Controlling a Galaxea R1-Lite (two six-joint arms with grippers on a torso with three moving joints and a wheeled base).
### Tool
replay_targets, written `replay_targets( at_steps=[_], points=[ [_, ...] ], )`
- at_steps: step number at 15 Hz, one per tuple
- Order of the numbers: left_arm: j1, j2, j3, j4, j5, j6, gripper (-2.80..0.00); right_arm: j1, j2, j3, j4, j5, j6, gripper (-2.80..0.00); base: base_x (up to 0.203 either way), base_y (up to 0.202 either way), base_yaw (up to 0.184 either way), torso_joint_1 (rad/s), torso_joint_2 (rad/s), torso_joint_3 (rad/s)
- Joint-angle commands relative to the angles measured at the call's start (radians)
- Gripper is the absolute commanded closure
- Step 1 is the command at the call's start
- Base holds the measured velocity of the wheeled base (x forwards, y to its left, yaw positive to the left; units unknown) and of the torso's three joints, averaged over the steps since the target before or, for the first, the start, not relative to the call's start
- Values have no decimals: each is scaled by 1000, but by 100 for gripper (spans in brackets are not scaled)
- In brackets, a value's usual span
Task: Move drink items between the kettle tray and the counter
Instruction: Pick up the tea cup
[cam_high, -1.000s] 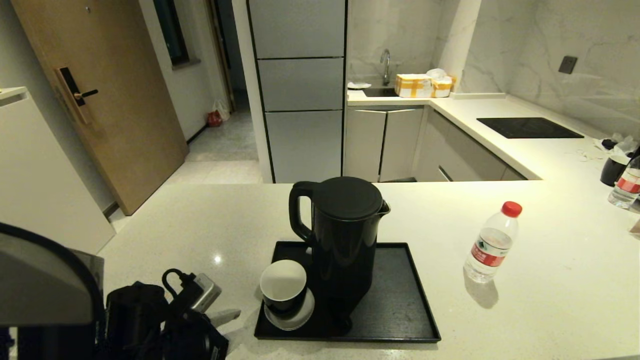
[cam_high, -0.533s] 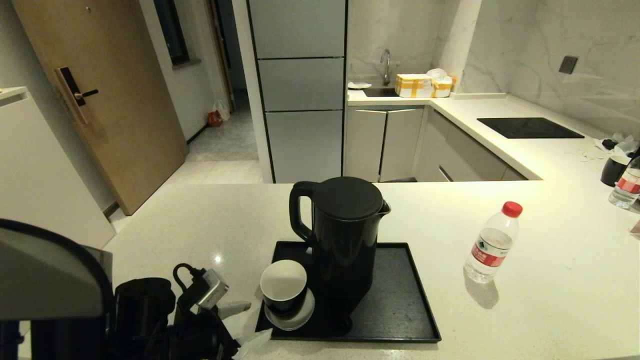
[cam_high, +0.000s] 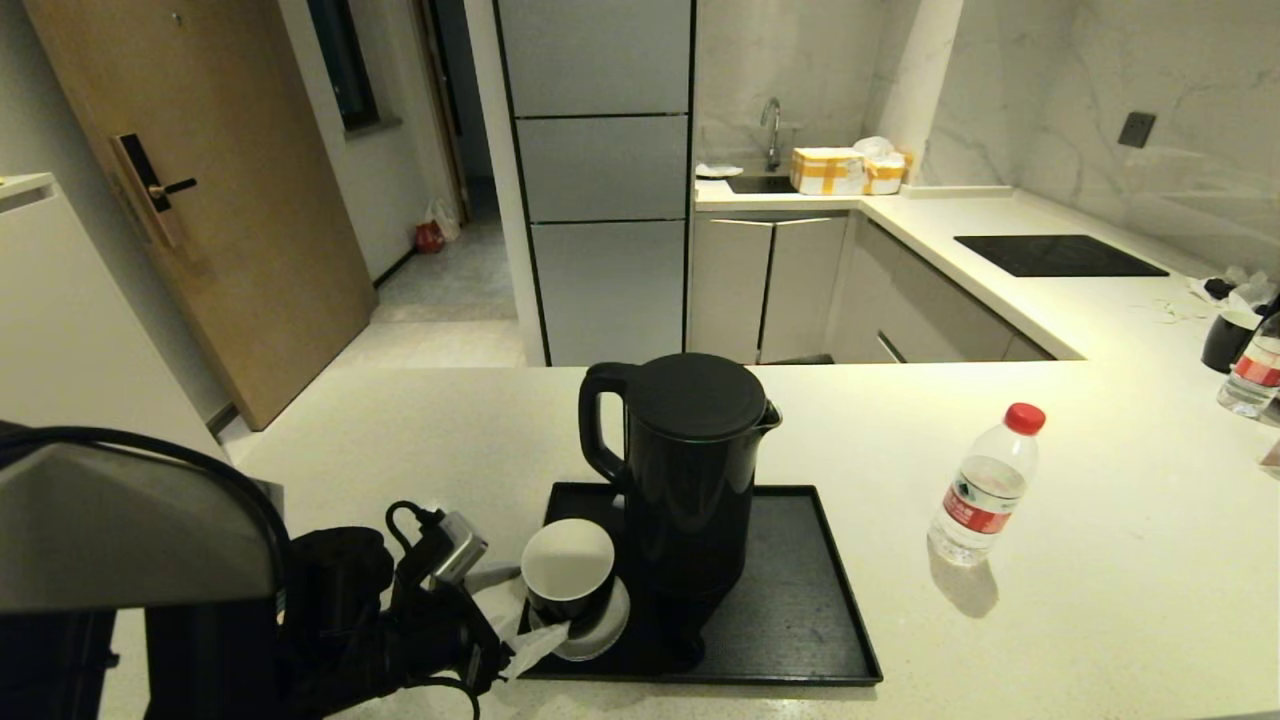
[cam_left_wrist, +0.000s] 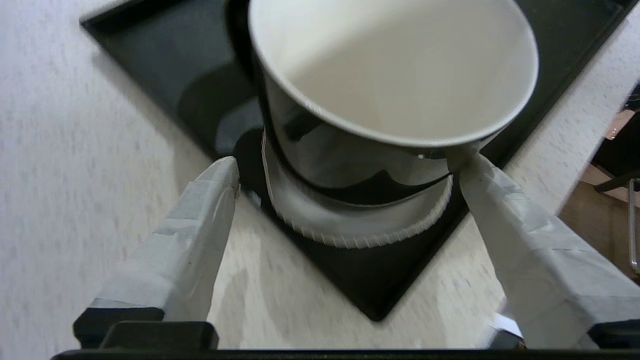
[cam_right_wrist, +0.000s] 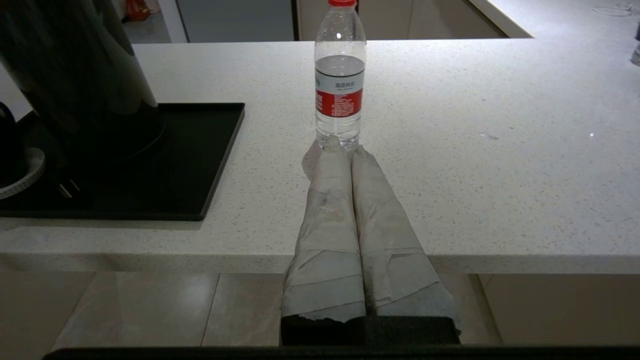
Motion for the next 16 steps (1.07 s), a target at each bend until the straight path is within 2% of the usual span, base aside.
replay_targets(
  at_steps=[1, 10, 14, 16],
  points=[
    [-6, 19, -24, -9, -9, 3, -280, 0, 1, 0, 0, 0, -1, 0, 0, 0, 0, 0, 0, 0],
    [-69, 52, -63, -9, -42, 51, -280, 0, 1, 0, 0, 0, -1, 0, 0, 0, 0, 0, 0, 0],
    [-69, 66, -94, -9, -42, 52, -280, 0, 1, 0, 0, 0, -1, 0, 0, 0, 0, 0, 0, 0],
    [-67, 96, -109, -9, -41, 82, -280, 1, 1, 0, 0, 2, -1, 0, 0, 0, 0, 0, 0, 0]
  ],
)
